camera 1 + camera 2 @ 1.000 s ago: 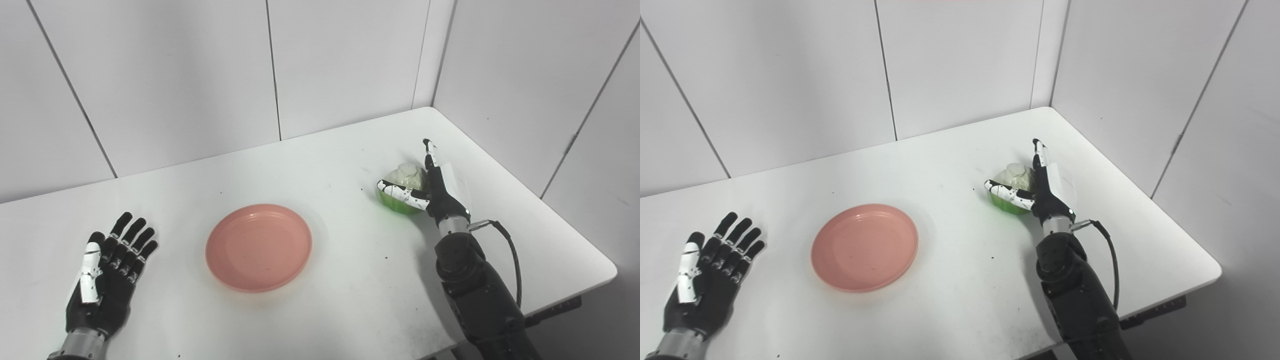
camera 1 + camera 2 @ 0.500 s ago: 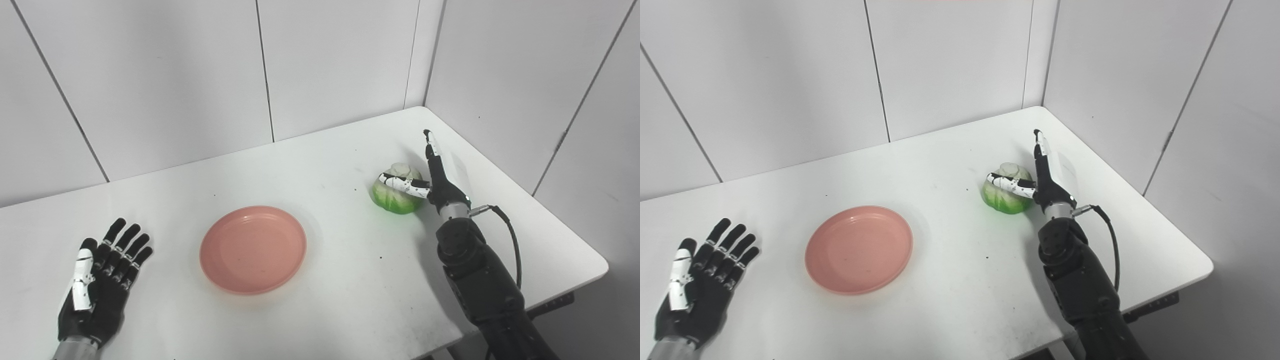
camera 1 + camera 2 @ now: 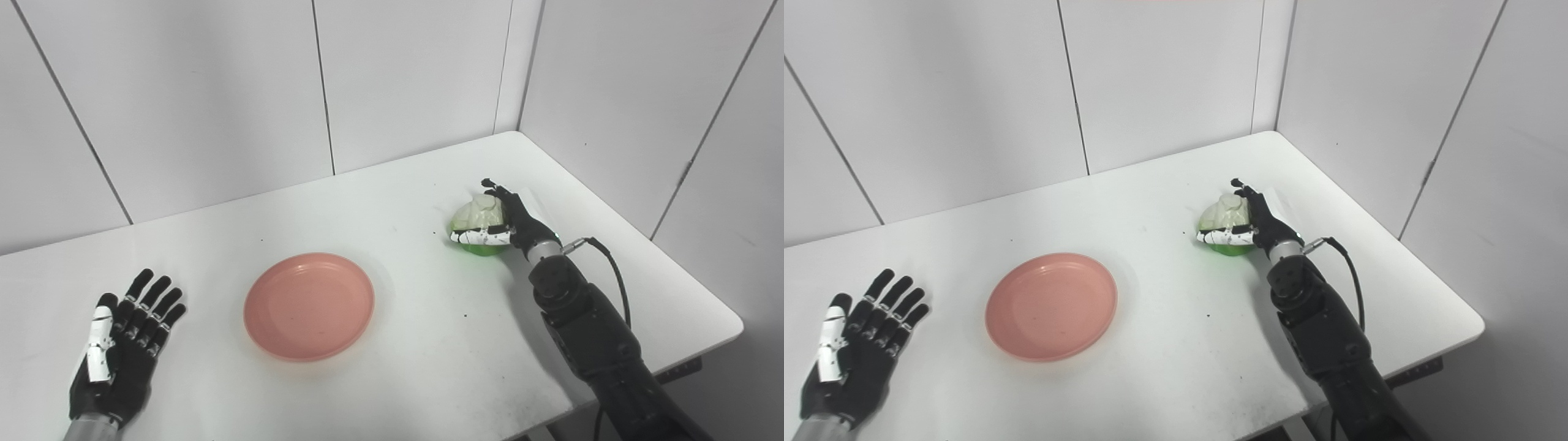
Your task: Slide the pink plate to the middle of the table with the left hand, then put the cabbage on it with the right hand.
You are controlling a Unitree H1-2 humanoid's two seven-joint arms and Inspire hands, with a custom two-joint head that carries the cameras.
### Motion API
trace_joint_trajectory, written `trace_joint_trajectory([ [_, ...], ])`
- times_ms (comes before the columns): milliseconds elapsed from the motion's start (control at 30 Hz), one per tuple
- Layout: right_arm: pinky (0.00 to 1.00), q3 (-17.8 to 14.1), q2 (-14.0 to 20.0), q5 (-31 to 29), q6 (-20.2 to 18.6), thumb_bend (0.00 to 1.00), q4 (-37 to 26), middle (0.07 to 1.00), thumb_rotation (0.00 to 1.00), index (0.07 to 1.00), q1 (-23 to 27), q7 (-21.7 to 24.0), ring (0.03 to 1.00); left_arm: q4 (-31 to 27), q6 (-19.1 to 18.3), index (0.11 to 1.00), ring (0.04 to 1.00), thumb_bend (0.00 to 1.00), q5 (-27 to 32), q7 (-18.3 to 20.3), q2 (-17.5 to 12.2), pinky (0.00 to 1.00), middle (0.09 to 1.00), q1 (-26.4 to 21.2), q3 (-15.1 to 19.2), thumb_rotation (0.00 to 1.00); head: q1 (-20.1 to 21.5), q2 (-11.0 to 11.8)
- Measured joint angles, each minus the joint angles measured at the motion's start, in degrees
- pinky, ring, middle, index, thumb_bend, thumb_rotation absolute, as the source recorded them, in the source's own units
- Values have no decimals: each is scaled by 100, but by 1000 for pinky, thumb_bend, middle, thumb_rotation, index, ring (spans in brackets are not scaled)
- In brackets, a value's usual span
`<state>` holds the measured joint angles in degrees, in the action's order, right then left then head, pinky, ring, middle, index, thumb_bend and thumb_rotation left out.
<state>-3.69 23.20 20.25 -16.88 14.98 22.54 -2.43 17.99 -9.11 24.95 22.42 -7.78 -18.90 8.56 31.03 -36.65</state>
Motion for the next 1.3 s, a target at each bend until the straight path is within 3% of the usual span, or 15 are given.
trace_joint_trajectory([
  [300,764,282,197,53,-155,1000,20,861,355,894,78,176,826,-75,-22,908,906,434,-1,-1,0,920,915,44,-15,1000,-26,-9],
  [400,694,305,198,84,-200,996,20,762,224,785,86,142,732,-153,-64,915,912,433,-2,-11,2,929,922,74,-32,1000,-62,-9],
  [433,635,299,189,83,-199,954,27,686,161,692,86,103,654,-154,-70,914,911,433,-2,-11,4,927,920,78,-35,1000,-62,-9],
  [533,594,253,137,88,-194,892,59,615,101,595,93,-121,586,-154,-73,910,908,435,-2,-12,11,924,916,81,-38,1000,-79,9],
  [567,538,255,136,90,-194,678,64,540,41,529,101,-178,527,-154,-73,906,902,435,-2,-12,14,918,913,81,-38,1000,-79,9],
  [600,519,256,128,91,-194,606,72,515,21,507,106,-214,507,-154,-73,904,900,435,-2,-13,19,916,912,80,-38,1000,-97,9],
  [667,449,255,86,89,-193,545,72,474,4,507,110,-306,458,-157,-73,905,898,434,-2,-42,27,915,911,80,-39,1000,-132,9],
  [767,414,276,41,92,-161,529,58,458,0,512,103,-423,445,-160,-71,913,902,438,-4,-85,36,918,915,80,-52,1000,-176,17],
  [1300,404,257,-208,114,-100,527,-500,466,0,510,-87,-593,455,-190,53,913,903,454,-38,-116,91,911,919,115,-177,1000,-501,35],
])
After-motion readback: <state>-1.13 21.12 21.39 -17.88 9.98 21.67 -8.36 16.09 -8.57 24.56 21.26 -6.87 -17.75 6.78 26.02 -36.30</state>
